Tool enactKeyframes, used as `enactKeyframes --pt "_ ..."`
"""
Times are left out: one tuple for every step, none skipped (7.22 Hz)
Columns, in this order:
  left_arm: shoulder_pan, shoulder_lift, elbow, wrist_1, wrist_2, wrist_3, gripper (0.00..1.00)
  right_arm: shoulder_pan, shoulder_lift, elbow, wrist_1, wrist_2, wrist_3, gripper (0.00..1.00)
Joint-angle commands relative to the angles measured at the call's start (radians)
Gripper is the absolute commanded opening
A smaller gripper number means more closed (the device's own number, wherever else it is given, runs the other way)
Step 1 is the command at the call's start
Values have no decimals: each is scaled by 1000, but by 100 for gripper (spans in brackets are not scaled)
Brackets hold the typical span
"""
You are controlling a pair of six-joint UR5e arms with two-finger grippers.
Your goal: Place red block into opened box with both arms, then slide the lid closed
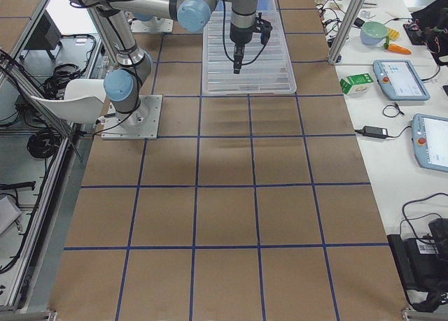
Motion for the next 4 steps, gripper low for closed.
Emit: enactKeyframes --pt "3 -2 0 6 -11 12 100 -75 75 5 -94 -39 -142 100" --pt "4 4 -9 6 -20 12 100 -112 115 5 -123 -43 -225 100" --pt "4 4 -11 8 -19 12 100 -119 143 5 -134 -37 -215 100" --pt "4 7 -13 9 -19 11 100 -117 170 19 -175 -30 -215 100"
